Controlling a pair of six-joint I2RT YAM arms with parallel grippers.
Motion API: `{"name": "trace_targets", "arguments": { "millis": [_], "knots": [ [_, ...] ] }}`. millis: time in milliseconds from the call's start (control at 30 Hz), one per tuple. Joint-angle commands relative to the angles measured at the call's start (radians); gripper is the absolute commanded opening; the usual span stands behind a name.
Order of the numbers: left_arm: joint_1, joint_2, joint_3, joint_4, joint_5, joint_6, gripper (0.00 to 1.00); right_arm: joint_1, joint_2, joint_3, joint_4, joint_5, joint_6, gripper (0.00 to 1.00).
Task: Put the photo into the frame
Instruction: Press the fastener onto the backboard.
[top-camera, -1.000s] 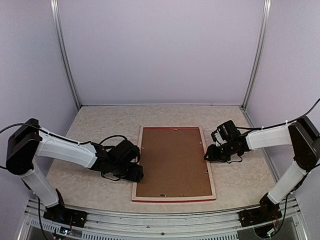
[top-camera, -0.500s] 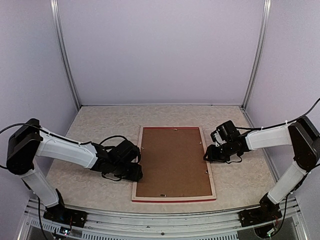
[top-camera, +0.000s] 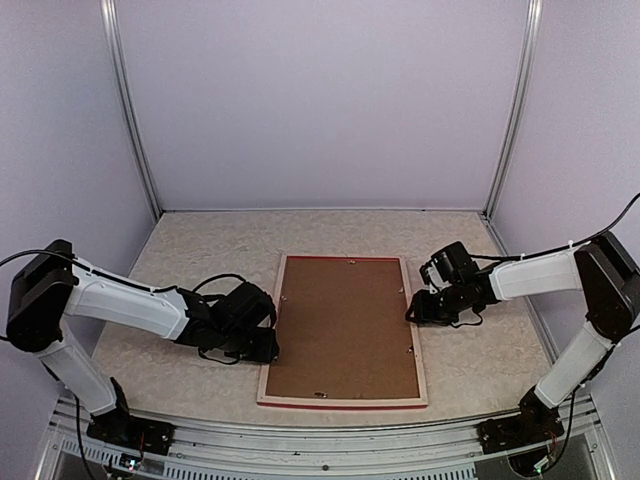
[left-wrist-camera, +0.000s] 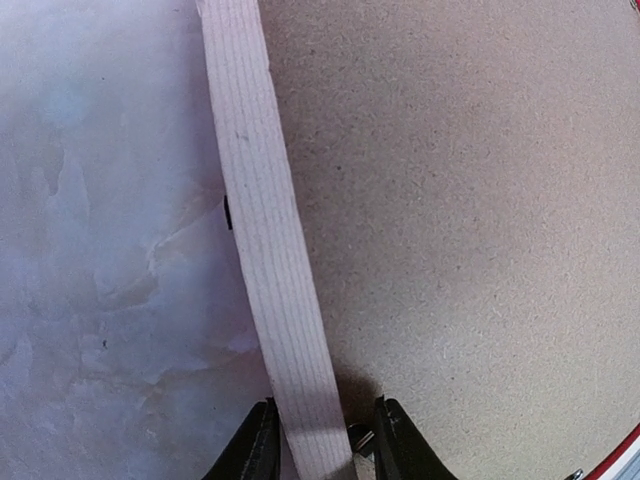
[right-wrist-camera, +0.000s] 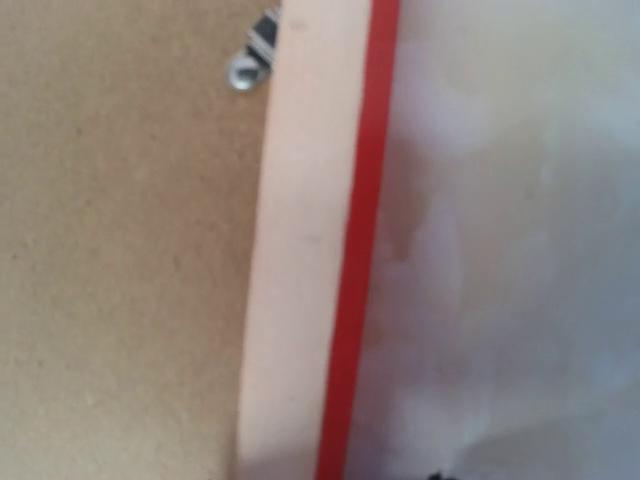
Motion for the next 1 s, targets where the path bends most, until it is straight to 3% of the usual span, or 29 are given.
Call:
{"name": "trace_targets", "arguments": {
  "millis": [0,167,267,533,967],
  "knots": [
    [-0.014,-0.012,-0.01,-0.016,0.009,0.004,0.35,0.015,0.018,0.021,0.01,0.004,0.003,0.45],
    [-0.02,0.0,-0.008,-0.022,0.016,-0.007,0.51,0.024,0.022,0.024,0.016,0.001,0.007,0.45],
    [-0.025,0.009,-0.003,-0.036,0.007,-0.02,0.54,0.03,0.033,0.022,0.02,0.003,0.013,0.45],
    [-0.051,0.048,0.014,-0.083,-0.041,-0.075,0.45,0.04,0.045,0.011,0.028,0.039,0.076,0.35],
    [-0.053,0.016,-0.083,-0.047,-0.053,-0.183,0.36,0.061,0.007,-0.081,0.098,0.072,0.171,0.19]
  ]
}}
